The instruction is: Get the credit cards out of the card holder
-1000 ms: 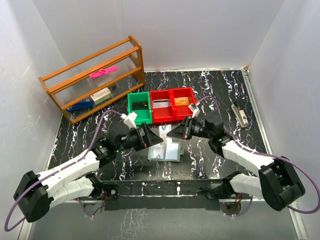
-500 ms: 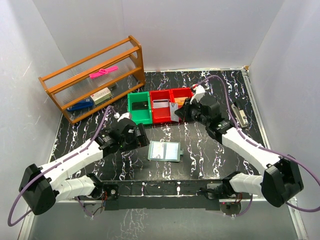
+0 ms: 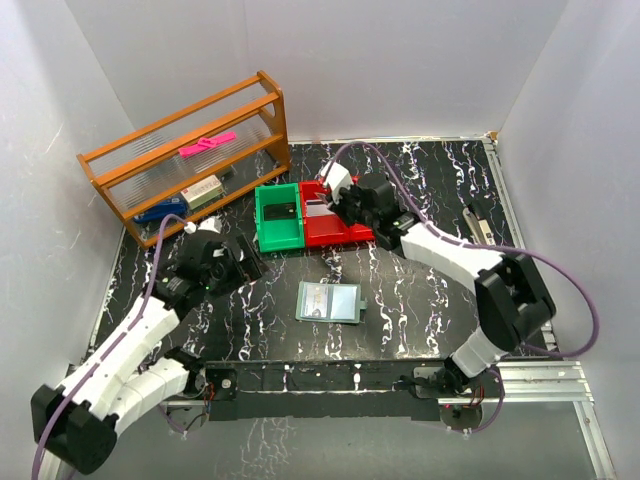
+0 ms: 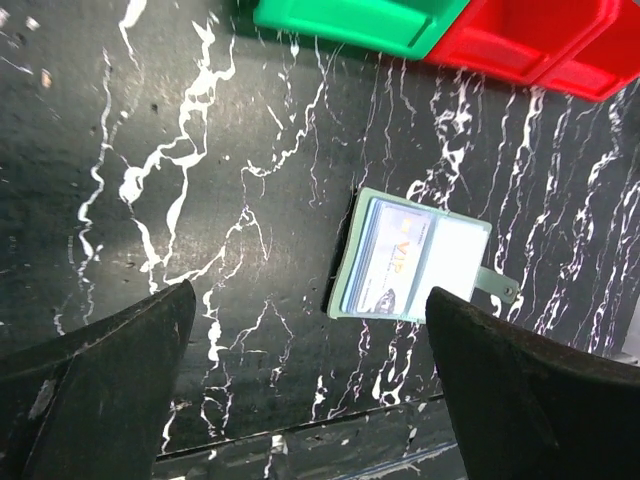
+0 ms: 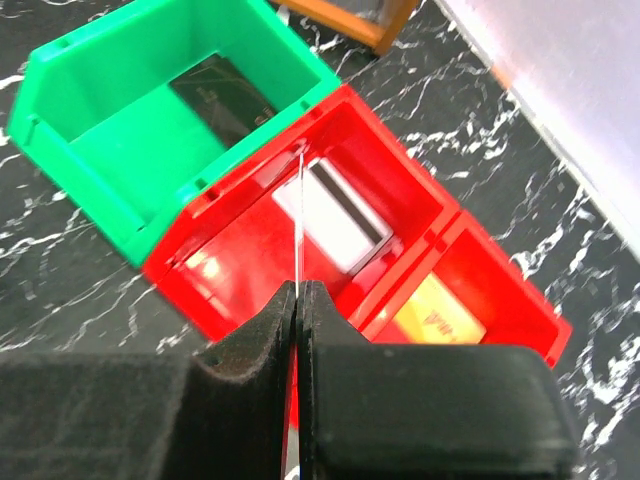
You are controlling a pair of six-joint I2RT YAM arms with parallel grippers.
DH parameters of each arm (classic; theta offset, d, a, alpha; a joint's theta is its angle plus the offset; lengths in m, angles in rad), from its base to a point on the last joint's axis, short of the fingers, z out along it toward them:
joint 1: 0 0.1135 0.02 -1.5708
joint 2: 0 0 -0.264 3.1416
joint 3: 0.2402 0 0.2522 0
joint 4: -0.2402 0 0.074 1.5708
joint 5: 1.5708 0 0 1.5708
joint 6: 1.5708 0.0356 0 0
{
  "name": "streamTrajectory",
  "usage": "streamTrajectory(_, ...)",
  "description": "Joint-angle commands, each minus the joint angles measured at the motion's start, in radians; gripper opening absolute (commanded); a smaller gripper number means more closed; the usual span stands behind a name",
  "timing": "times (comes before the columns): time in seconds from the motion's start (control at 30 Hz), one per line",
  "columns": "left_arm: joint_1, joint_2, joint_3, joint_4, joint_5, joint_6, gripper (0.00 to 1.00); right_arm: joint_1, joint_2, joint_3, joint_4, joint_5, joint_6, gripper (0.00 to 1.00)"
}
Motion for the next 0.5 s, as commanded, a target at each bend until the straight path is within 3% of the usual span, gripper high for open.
streamTrajectory(0.0, 0.005, -0.135, 0.053, -0.058, -0.104, 0.075, 0.99, 0.003, 0.103, 0.154, 0.019, -0.012, -0.235, 0.0)
streamTrajectory(0.47, 0.005, -0.133, 0.115, -0.106, -0.073, 0.201, 0.99, 0.001, 0.394, 0.352, -0.085, 0.044, -0.526, 0.0)
